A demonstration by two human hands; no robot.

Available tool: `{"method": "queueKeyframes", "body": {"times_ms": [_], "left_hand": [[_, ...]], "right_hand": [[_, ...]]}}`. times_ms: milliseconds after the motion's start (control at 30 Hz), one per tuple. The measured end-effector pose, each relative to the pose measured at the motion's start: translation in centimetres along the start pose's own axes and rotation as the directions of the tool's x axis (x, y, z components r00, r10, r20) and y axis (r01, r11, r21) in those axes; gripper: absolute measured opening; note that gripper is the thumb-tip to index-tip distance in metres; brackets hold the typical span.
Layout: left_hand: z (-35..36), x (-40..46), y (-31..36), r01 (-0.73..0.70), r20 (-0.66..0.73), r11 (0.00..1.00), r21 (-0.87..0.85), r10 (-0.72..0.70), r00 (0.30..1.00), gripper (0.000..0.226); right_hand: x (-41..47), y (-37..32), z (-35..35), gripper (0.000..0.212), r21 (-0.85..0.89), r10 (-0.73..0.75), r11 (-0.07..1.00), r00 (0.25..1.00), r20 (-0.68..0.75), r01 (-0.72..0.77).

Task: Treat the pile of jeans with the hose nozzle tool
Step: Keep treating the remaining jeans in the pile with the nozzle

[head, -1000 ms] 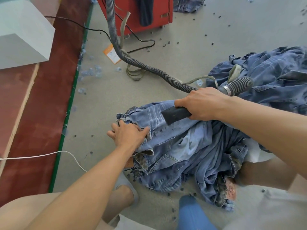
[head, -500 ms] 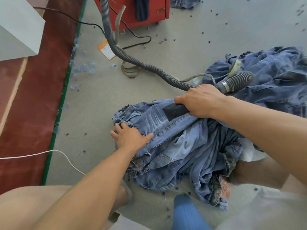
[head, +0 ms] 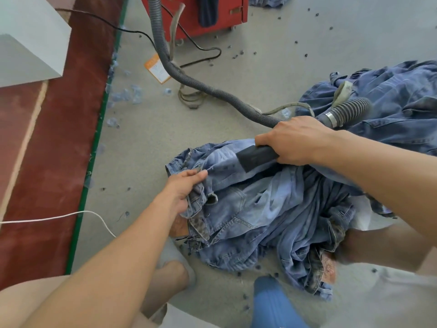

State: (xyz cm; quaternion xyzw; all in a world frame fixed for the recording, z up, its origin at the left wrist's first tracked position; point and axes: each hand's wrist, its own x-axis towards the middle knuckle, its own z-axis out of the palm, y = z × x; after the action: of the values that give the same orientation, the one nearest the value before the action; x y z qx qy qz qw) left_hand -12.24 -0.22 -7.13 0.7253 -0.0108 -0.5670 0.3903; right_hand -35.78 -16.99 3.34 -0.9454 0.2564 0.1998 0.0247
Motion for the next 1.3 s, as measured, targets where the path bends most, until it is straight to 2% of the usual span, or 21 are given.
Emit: {"method": "queueKeyframes", "body": {"times_ms": [67, 167, 267, 400, 600, 833, 933, 1033, 1167, 1300], "left_hand": [[-0.7, -0.7, 1.6, 0.021, 0.103, 0.986, -0.165, -0.004, 0.995, 0.023], [-1.4, -1.8, 2.8, -0.010, 0.224, 0.979, -0.202, 0.057, 0.973, 0.022], [-1.3, -2.5, 2.9, -0.012, 0.277, 0.979, -0.204, 0.069, 0.958, 0.020], [-1.4, -2.8, 2.8, -0.028, 0.273, 0.981, -0.191, 0.080, 0.959, 0.008], [-1.5, -2.7, 3.0, -0.072, 0.248, 0.982, -0.174, 0.114, 0.962, 0.007], [-1.5, -2.8, 3.1, -0.146, 0.203, 0.972, -0.184, 0.183, 0.962, 0.005], [-1.4, -2.9, 3.0, -0.172, 0.220, 0.971, -0.168, 0.207, 0.953, 0.006], [-1.3, -2.9, 2.9, -0.210, 0.216, 0.970, -0.118, 0.232, 0.948, 0.009], [-1.4, -3.0, 3.0, -0.220, 0.215, 0.969, -0.111, 0.239, 0.947, 0.013], [-1.6, -3.1, 3.1, -0.200, 0.198, 0.974, -0.109, 0.218, 0.956, 0.009]], "right_hand": [[0.1, 0.2, -0.3, 0.027, 0.006, -0.003, 1.000, 1.000, -0.007, 0.003], [0.3, 0.6, -0.6, 0.029, 0.038, 0.028, 0.999, 0.999, -0.026, -0.027], [0.7, 0.5, -0.6, 0.030, 0.067, 0.048, 0.997, 0.998, -0.046, -0.045], [1.2, -1.2, -0.2, 0.033, 0.089, 0.009, 0.996, 0.998, -0.064, -0.003], [1.4, -2.6, -1.4, 0.039, 0.333, -0.048, 0.939, 0.993, -0.111, 0.082], [1.0, 1.2, -2.8, 0.034, 0.356, 0.057, 0.933, 0.998, -0.012, -0.049], [1.5, 0.0, -2.7, 0.036, 0.334, 0.025, 0.942, 0.999, 0.024, -0.031], [2.1, -2.5, -2.5, 0.035, 0.326, -0.046, 0.944, 0.998, -0.036, 0.055], [2.1, -3.2, -3.9, 0.037, 0.455, -0.073, 0.880, 0.986, -0.151, 0.135], [1.4, 0.2, -5.0, 0.034, 0.456, 0.027, 0.889, 0.990, -0.141, 0.040]]}}
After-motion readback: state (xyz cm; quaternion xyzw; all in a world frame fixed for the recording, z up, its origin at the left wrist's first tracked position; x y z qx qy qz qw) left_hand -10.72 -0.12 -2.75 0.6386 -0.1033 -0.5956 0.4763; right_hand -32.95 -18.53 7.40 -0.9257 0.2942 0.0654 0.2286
